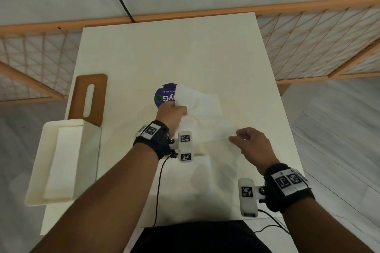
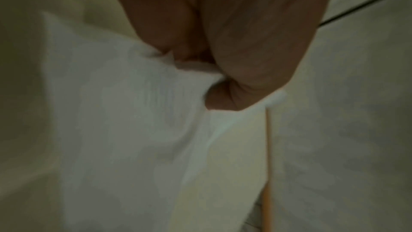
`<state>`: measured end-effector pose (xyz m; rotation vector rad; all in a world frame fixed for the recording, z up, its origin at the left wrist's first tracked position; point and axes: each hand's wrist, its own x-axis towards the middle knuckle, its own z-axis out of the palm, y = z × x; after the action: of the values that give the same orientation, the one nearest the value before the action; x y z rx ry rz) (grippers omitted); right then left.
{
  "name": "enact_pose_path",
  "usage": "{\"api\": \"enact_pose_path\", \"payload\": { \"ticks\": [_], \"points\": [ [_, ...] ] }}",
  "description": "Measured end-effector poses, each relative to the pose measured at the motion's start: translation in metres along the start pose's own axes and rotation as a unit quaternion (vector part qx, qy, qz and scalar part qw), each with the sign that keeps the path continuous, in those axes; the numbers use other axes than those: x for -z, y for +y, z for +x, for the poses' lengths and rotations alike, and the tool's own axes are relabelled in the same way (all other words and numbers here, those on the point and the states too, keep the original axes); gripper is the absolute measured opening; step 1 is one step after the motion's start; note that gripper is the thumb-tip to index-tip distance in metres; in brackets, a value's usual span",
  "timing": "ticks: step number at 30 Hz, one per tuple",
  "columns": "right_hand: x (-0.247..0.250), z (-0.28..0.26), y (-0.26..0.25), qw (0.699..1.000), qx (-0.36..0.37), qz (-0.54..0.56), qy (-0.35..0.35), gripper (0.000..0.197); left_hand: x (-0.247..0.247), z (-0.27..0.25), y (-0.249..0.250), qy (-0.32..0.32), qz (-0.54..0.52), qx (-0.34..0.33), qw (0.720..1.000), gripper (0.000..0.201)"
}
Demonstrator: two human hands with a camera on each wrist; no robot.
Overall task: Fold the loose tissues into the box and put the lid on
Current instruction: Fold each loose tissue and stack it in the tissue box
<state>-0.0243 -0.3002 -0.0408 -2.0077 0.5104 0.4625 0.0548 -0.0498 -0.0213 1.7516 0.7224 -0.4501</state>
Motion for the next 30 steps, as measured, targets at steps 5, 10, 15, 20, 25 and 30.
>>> {"api": "enact_pose_path", "payload": {
  "ticks": [5, 10, 15, 20, 25, 30],
  "points": [
    [-0.018, -0.002, -0.035, 0.975, -0.007, 0.21, -0.07, 0.049, 0.053, -0.046, 0.003, -0.109, -0.128, -0.016, 0.986, 0.045],
    [-0.034, -0.024, -0.084, 0.903, -0.043, 0.363, -0.226, 0.049, 0.106, -0.082, -0.015, -0.17, -0.184, -0.069, 0.966, 0.056],
    [-0.054, -0.046, -0.108, 0.907, 0.04, 0.326, -0.265, 0.043, 0.149, -0.101, -0.036, -0.153, -0.118, -0.102, 0.976, 0.037],
    [-0.061, -0.059, -0.118, 0.924, 0.086, 0.261, -0.266, 0.027, 0.175, -0.111, -0.048, -0.147, 0.019, -0.136, 0.98, 0.023],
    [-0.066, -0.063, -0.12, 0.94, 0.115, 0.237, -0.215, 0.02, 0.187, -0.108, -0.058, -0.139, -0.034, -0.143, 0.979, 0.023],
    [-0.07, -0.06, -0.117, 0.928, 0.105, 0.301, -0.192, 0.022, 0.19, -0.107, -0.064, -0.127, -0.185, -0.157, 0.962, 0.029]
  ]
}}
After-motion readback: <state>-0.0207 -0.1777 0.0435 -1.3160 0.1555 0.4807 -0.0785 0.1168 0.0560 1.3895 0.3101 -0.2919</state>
